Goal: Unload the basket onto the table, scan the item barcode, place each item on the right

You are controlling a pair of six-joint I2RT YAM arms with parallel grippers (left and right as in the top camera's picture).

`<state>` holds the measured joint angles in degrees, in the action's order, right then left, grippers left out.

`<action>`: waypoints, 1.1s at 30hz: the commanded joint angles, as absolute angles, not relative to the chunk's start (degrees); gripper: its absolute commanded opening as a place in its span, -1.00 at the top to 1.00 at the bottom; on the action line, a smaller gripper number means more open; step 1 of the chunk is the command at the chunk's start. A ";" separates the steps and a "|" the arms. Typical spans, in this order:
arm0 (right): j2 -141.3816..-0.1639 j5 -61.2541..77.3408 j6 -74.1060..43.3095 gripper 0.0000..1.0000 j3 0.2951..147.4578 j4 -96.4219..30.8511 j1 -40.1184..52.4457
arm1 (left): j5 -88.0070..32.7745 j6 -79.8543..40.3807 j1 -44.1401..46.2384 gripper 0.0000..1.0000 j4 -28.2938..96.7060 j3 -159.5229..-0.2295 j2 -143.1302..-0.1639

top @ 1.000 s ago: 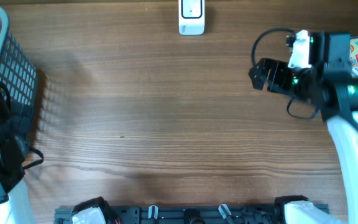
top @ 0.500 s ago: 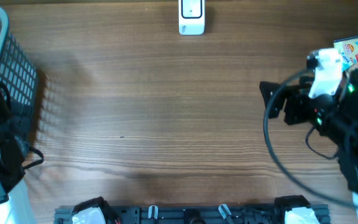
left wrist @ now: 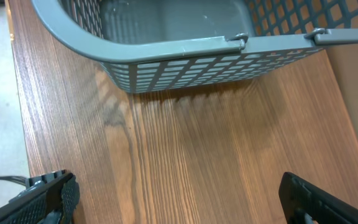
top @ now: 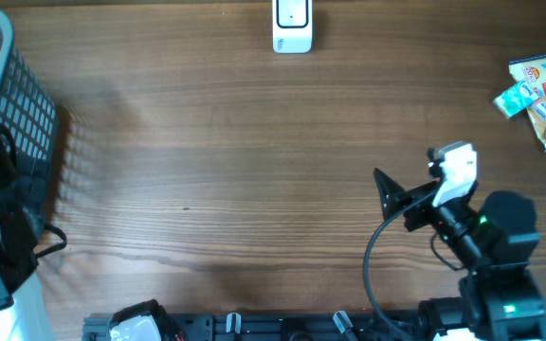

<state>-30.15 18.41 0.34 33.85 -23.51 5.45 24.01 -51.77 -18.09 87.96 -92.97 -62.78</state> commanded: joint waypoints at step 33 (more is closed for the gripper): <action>-0.19 8.80 -4.49 -1.00 0.23 6.37 2.28 | 23.79 -51.24 -18.39 -1.00 88.01 -93.34 -62.78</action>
<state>-1.08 10.66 -3.84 1.91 5.50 3.62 23.92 -51.77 -18.09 87.94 -92.97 -62.78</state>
